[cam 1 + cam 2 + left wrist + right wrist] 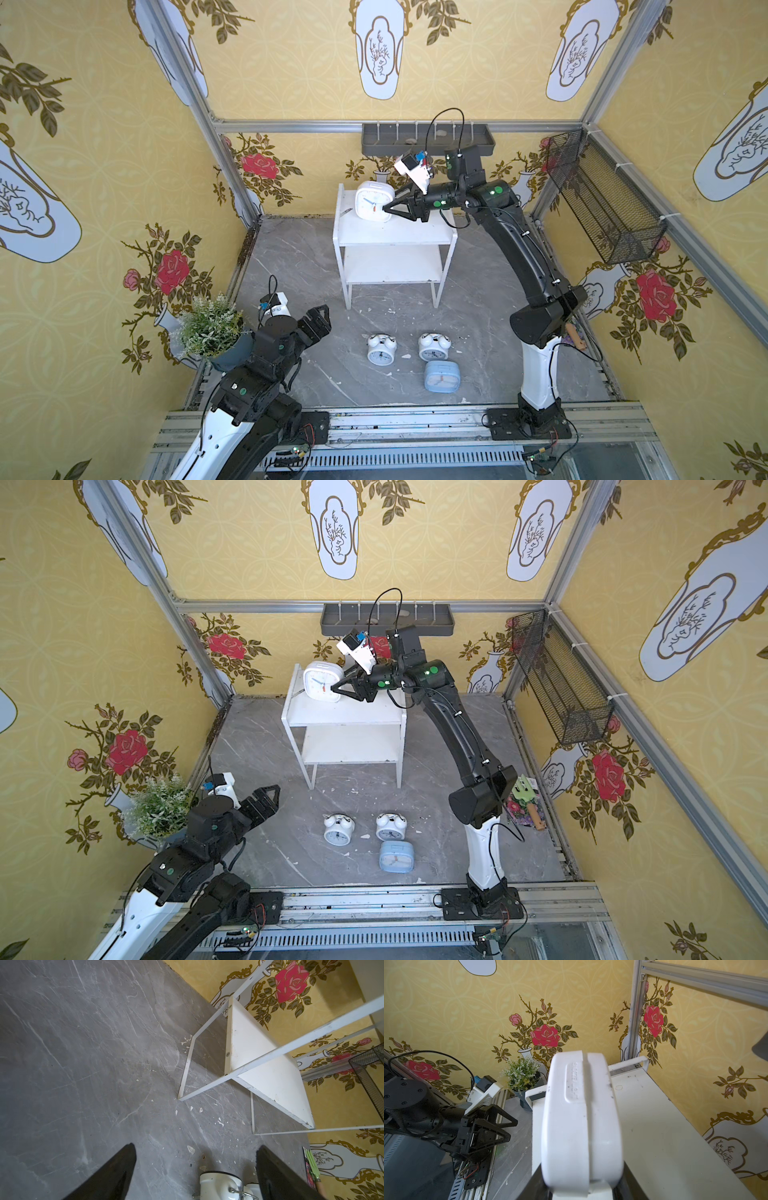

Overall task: Place the alarm clocks on the shelf by style
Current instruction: Place the alarm on the shelf.

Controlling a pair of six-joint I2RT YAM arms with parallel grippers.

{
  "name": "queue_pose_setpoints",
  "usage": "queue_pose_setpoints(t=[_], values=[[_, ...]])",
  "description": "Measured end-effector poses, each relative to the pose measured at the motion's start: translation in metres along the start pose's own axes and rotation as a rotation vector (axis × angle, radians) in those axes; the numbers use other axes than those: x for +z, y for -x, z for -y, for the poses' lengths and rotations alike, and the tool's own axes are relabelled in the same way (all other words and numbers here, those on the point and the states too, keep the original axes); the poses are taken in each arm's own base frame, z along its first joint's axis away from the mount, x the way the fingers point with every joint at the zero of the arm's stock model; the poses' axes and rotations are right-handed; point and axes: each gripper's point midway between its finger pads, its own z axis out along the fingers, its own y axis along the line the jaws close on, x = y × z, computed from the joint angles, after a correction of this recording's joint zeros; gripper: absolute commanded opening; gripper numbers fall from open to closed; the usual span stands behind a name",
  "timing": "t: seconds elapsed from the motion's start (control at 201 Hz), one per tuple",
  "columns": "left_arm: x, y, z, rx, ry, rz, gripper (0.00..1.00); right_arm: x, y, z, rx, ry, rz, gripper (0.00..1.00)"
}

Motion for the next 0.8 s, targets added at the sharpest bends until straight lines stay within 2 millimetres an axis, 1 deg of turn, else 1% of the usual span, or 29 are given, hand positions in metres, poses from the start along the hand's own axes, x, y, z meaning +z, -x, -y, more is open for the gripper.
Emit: queue_pose_setpoints(t=[0.09,0.279,0.378,0.453,0.528,0.677,0.747,0.797], values=[[0.003,-0.002,0.004,-0.001,-0.018,-0.009,0.92,0.009,-0.009,-0.002,0.014,0.017,-0.019,0.38],[0.008,-0.006,0.006,-0.002,-0.035,-0.021,0.92,0.025,-0.006,-0.009,-0.044,0.042,-0.003,0.39],[0.009,-0.008,0.007,-0.002,-0.039,-0.027,0.92,0.027,-0.006,-0.009,-0.054,0.044,-0.001,0.42],[0.009,-0.007,0.007,-0.003,-0.042,-0.023,0.92,0.029,-0.006,-0.010,-0.060,0.042,-0.002,0.47],[0.009,-0.006,0.009,-0.004,-0.049,-0.018,0.92,0.030,-0.006,-0.006,-0.070,0.017,-0.008,0.53],[0.009,-0.006,0.012,-0.006,-0.062,-0.022,0.92,0.032,-0.009,-0.002,-0.067,-0.002,-0.020,0.55],[0.009,-0.006,0.012,-0.006,-0.064,-0.022,0.92,0.031,-0.008,-0.001,-0.070,-0.010,-0.019,0.59],[0.010,-0.006,0.012,-0.006,-0.064,-0.023,0.92,0.031,-0.008,-0.001,-0.069,-0.012,-0.019,0.60]])
